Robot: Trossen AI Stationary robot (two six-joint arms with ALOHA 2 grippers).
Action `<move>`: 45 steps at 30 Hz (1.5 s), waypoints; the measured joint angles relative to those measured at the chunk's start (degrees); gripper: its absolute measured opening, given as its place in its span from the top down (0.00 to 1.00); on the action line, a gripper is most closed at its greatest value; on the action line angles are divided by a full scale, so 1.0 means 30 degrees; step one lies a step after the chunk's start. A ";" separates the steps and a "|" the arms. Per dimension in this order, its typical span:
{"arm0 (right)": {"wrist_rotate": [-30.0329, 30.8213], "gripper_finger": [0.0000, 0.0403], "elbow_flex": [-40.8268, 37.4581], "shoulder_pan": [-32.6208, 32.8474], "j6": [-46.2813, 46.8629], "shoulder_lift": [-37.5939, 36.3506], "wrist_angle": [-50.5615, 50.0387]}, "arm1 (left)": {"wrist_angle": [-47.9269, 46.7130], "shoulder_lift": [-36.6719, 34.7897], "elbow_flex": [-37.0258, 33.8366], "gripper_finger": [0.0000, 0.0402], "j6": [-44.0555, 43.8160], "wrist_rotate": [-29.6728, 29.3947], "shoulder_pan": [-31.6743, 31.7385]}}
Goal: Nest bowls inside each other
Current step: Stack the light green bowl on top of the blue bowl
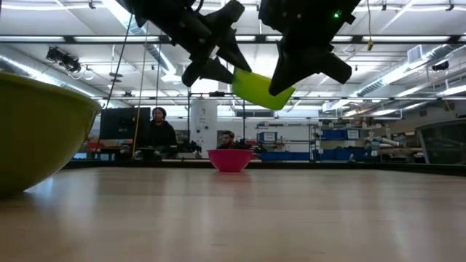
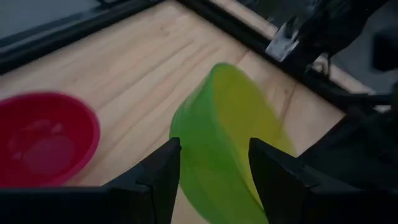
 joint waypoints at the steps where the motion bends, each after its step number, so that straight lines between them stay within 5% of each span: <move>1: 0.0115 0.97 0.0000 0.0051 0.0092 0.0000 -0.0054 | 0.0066 0.0107 0.0003 0.55 -0.0004 -0.0195 -0.0007; 9: 0.2023 0.87 0.0029 0.0724 0.2446 -0.0484 0.0254 | -0.0739 0.0054 0.0013 0.96 0.0151 -0.0902 0.0180; 18: 0.2933 0.73 0.0015 0.0933 0.4629 -0.4564 0.3669 | -0.5735 -0.1519 -0.0024 1.00 -0.0351 0.0126 0.0753; 22: 0.3079 0.72 0.0022 -0.0682 0.6678 -0.6207 0.5097 | -0.8552 -0.3454 -0.0002 1.00 -0.0302 0.0425 0.0772; 25: 0.2955 0.72 0.0029 -0.2752 0.9438 -0.6989 0.4419 | -1.0682 -0.5101 0.0006 1.00 0.0851 0.2859 0.0511; 31: -0.2786 0.72 0.0029 -0.7663 1.4721 -0.6278 0.2517 | -1.5727 -0.7608 0.0006 1.00 0.1732 0.7070 -0.3141; 37: -0.8414 0.72 0.0029 -1.0681 1.6240 -0.3094 0.2547 | -1.8725 -0.7931 -0.0263 1.00 -0.1594 0.7163 -0.8156; 45: -1.0560 0.72 0.0022 -1.2380 1.7507 0.0460 0.2900 | -1.7961 -0.7989 -0.2193 0.95 -0.6584 0.5634 -1.1123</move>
